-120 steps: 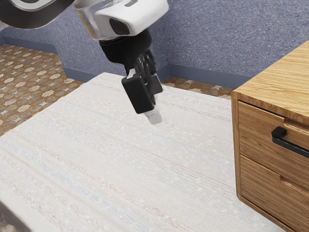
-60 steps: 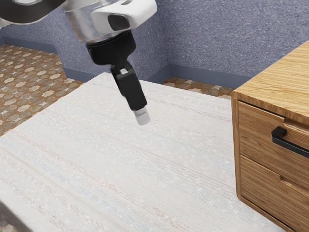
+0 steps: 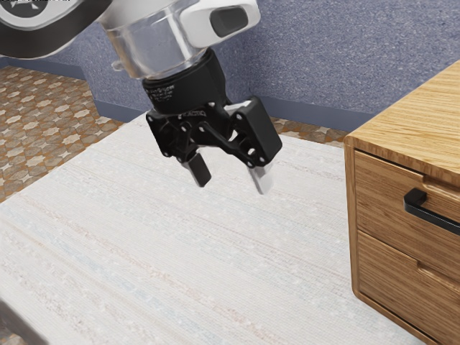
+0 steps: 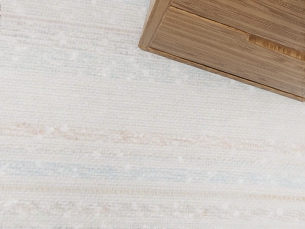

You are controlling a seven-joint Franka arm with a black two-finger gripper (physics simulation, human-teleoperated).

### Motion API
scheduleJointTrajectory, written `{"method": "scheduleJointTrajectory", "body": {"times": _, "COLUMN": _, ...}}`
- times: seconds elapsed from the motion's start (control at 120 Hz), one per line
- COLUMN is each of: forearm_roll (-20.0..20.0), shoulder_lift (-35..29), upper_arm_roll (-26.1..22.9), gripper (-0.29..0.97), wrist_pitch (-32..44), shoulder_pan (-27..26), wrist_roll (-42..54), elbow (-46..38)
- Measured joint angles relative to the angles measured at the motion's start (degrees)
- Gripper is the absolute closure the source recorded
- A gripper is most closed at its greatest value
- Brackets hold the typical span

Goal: Pull the drawer handle with one arm to open the drawer

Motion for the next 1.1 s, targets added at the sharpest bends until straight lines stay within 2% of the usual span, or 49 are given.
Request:
{"method": "scheduleJointTrajectory", "body": {"times": 0.258, "forearm_roll": -3.3, "shoulder_lift": -1.1, "upper_arm_roll": -6.8, "gripper": 0.00, "wrist_pitch": 0.6, "shoulder_pan": 0.6, "wrist_roll": -11.7, "elbow": -0.4}}
{"method": "scheduleJointTrajectory", "body": {"times": 0.492, "forearm_roll": -6.1, "shoulder_lift": 0.4, "upper_arm_roll": -12.2, "gripper": 0.00, "wrist_pitch": 3.1, "shoulder_pan": 0.2, "wrist_roll": -20.3, "elbow": -0.1}}
{"method": "scheduleJointTrajectory", "body": {"times": 0.75, "forearm_roll": -8.1, "shoulder_lift": 5.2, "upper_arm_roll": -13.7, "gripper": 0.00, "wrist_pitch": 10.0, "shoulder_pan": 0.6, "wrist_roll": -26.5, "elbow": 0.8}}
{"method": "scheduleJointTrajectory", "body": {"times": 1.1, "forearm_roll": -7.9, "shoulder_lift": 6.2, "upper_arm_roll": -16.9, "gripper": 0.00, "wrist_pitch": 16.3, "shoulder_pan": 5.0, "wrist_roll": -31.6, "elbow": 1.3}}
